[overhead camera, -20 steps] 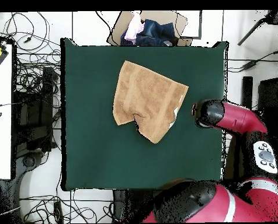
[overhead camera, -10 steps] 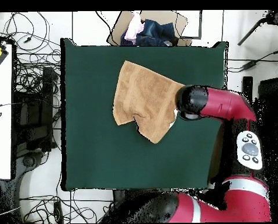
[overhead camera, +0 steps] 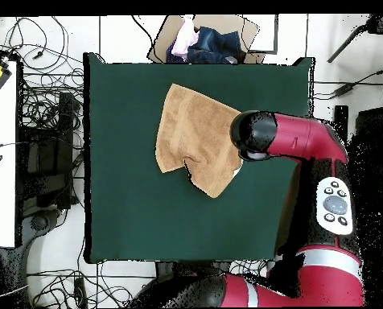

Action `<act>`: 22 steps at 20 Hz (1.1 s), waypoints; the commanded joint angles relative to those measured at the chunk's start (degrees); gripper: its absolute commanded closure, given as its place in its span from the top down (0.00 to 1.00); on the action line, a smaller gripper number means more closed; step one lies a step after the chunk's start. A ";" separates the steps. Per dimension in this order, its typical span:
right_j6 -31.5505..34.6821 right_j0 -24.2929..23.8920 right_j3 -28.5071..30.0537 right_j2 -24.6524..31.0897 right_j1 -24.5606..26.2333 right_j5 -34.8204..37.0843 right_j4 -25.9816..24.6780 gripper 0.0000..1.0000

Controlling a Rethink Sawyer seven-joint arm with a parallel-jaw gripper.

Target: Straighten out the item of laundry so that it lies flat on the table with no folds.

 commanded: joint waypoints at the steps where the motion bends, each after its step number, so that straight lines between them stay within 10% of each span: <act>1: 11.76 0.62 4.89 -0.56 1.98 -2.16 1.36 1.00; 22: 10.58 5.82 -2.39 -6.70 7.49 10.61 0.23 1.00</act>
